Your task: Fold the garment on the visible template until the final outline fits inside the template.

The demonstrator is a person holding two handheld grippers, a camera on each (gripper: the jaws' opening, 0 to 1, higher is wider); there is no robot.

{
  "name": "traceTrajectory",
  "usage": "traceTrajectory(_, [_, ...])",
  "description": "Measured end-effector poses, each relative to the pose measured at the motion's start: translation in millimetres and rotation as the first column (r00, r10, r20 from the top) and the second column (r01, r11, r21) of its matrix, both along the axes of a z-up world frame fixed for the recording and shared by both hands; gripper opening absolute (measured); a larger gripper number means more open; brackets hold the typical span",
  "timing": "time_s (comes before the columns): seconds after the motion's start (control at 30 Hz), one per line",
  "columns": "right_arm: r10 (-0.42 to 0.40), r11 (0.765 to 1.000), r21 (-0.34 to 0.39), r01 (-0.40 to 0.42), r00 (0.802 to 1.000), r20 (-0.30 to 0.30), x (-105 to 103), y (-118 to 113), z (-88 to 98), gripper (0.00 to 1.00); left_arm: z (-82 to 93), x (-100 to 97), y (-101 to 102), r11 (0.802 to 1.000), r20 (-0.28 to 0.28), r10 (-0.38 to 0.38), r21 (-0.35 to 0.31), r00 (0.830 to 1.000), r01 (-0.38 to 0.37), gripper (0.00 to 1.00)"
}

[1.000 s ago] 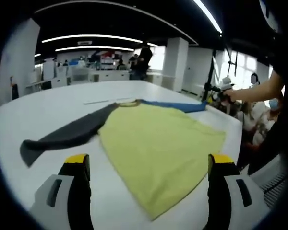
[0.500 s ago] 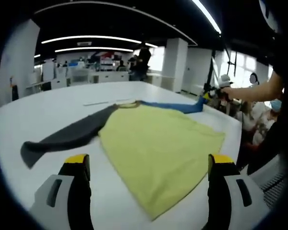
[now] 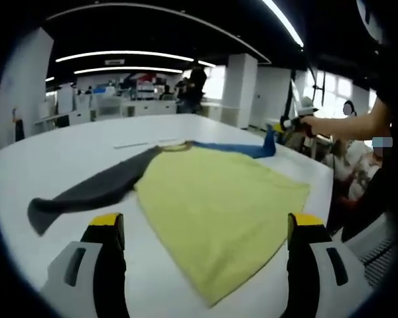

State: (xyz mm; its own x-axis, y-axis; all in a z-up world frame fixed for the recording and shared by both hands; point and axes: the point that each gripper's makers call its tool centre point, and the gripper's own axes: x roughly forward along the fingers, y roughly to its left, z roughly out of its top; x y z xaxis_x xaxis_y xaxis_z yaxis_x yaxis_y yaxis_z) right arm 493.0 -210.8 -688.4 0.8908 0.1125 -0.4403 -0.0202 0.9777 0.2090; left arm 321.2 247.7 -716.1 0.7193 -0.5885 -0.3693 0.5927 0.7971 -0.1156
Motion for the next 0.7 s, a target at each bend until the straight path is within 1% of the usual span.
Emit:
traceTrajectory(0.07, [0.015,1.000,0.004,-0.015,1.000,0.004,2.3,8.5,1.5,0.00,0.4,0.0,0.0,1.000,0.001,-0.001,0.001,1.000,0.001,0.99])
traceTrajectory(0.2, [0.050,0.999,-0.012,-0.050,0.999,0.010,6.7,22.7,2.2,0.00,0.3,-0.2,0.4,1.000,0.001,-0.002,0.000,1.000,0.002,0.99])
traceTrajectory(0.33, [0.069,0.997,0.016,-0.069,0.997,0.027,12.6,32.4,4.4,0.00,0.2,-0.6,0.8,1.000,0.001,-0.001,-0.001,1.000,0.001,0.99])
traceTrajectory(0.47, [0.084,0.996,0.025,-0.084,0.996,0.036,17.2,41.1,5.7,0.00,-0.4,-1.0,0.5,1.000,0.001,-0.002,0.000,1.000,0.002,0.99])
traceTrajectory(0.7, [0.125,0.992,0.015,-0.125,0.992,0.036,21.9,59.2,5.7,0.00,-1.5,-2.3,-2.1,1.000,-0.001,-0.009,0.003,1.000,0.009,0.99])
